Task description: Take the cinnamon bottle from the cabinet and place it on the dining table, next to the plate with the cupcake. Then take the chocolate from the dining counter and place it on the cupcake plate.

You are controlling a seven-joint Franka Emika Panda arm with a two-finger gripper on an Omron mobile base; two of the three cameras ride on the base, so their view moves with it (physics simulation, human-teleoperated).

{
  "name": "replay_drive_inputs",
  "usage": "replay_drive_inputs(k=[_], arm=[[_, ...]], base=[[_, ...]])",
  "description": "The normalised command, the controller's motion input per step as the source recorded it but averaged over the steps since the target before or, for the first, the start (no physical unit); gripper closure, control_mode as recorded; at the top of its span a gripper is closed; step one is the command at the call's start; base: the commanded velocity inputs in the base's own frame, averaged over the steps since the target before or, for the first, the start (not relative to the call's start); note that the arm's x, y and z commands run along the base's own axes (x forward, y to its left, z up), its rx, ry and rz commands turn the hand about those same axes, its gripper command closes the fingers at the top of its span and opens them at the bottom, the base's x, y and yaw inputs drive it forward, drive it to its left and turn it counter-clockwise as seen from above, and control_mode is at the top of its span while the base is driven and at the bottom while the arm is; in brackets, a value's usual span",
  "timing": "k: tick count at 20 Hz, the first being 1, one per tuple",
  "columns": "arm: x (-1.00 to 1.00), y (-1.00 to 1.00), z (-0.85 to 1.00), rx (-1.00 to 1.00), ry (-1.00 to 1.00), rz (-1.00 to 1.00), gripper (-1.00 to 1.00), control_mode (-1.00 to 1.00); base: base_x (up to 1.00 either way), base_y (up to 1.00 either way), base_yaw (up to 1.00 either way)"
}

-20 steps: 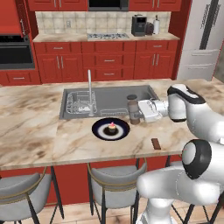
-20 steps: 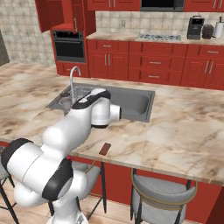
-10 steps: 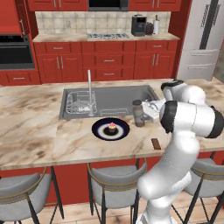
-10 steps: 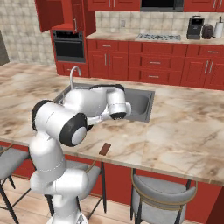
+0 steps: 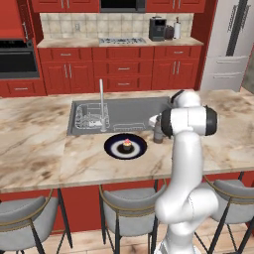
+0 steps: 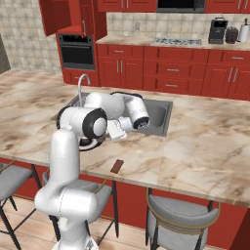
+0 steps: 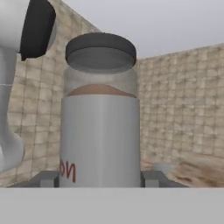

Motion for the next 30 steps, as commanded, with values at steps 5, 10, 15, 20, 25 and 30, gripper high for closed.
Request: replay_drive_inputs(k=[5, 10, 15, 20, 25, 30], arm=[[0.38, -0.08, -0.23, 0.11, -0.19, 0.15, 1.0, -1.0], [0.19, -0.01, -0.14, 0.01, -0.12, 0.07, 1.0, -1.0], [0.15, 0.0, -0.06, -0.04, -0.03, 0.0, 1.0, -1.0], [0.01, 0.03, -0.06, -0.1, 0.0, 0.0, 1.0, -1.0], [0.01, 0.0, -0.21, -0.11, 0.0, -0.05, 1.0, -1.0], [0.18, 0.0, -0.38, -0.01, 0.0, -0.07, 1.0, -1.0]], base=[[0.0, 0.0, 0.0], [0.0, 0.0, 0.0], [0.0, 0.0, 0.0], [0.0, 0.0, 0.0], [0.0, 0.0, 0.0], [0.0, 0.0, 0.0]])
